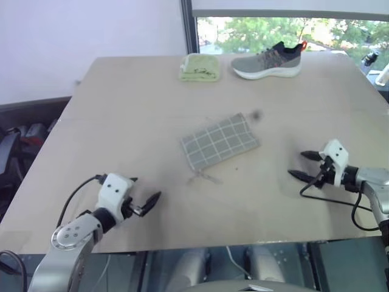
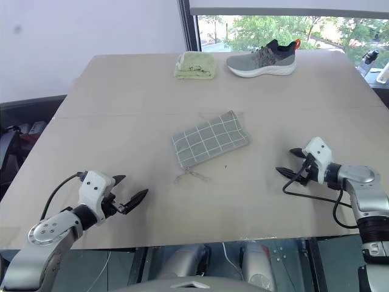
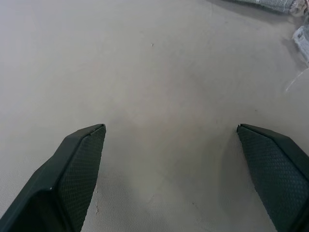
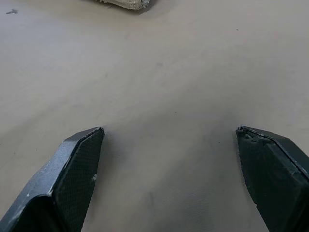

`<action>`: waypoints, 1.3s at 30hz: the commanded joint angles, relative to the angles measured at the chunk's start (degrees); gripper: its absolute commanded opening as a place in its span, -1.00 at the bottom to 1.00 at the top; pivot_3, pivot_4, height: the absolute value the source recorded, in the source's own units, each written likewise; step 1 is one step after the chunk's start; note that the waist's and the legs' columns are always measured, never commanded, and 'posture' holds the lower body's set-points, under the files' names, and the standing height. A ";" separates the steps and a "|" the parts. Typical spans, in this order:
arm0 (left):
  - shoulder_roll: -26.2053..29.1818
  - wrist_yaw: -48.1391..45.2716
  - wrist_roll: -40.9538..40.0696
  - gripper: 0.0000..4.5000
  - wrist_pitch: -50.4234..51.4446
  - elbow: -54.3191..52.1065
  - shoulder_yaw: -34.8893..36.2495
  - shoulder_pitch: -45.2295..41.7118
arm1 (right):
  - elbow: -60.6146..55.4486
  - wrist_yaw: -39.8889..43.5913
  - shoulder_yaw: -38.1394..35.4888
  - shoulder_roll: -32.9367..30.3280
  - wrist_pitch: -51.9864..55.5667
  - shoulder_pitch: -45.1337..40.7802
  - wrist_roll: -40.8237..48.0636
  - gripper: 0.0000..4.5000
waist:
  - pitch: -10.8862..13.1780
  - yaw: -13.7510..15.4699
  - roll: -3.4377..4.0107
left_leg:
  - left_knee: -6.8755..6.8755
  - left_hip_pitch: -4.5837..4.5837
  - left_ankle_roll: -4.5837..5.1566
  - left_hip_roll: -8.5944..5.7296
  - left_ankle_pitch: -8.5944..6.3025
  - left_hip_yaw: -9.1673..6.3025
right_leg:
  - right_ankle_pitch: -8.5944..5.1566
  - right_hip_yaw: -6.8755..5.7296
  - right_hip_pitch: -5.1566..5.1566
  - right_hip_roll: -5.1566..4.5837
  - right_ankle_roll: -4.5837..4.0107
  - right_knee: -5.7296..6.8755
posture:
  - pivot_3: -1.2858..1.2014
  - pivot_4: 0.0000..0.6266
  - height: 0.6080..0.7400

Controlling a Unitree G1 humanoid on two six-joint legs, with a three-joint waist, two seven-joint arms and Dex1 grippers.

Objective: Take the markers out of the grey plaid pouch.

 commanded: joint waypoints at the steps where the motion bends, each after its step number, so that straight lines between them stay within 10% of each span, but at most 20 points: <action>1: 0.64 -0.72 -0.28 1.00 -1.74 -1.81 2.31 1.35 | 1.49 0.42 -2.16 -1.98 -1.05 -0.56 -0.55 0.98 | 0.00 -0.01 0.00 | 0.00 0.00 0.00 0.00 0.00 0.00 | 0.00 0.00 0.00 0.00 0.00 0.00 | 0.03 -0.52 1.00; 24: 0.18 -0.55 0.20 1.00 -3.52 -2.54 1.14 0.33 | -0.30 2.51 -3.28 -2.94 0.47 0.32 2.02 0.98 | 0.01 -0.03 0.00 | -0.01 -0.02 0.00 0.00 0.00 0.00 | 0.00 0.00 0.00 0.00 0.00 -0.02 | 0.03 -0.52 1.00; 39: 13.13 10.44 41.90 1.00 -58.14 27.63 -20.29 -21.76 | -11.78 6.31 -5.26 -3.50 13.65 0.80 10.30 0.98 | 0.05 0.18 0.03 | -0.06 -0.12 -0.01 -0.07 0.00 -0.01 | 0.01 0.00 -0.09 -0.09 0.00 -0.09 | 0.03 -0.52 1.00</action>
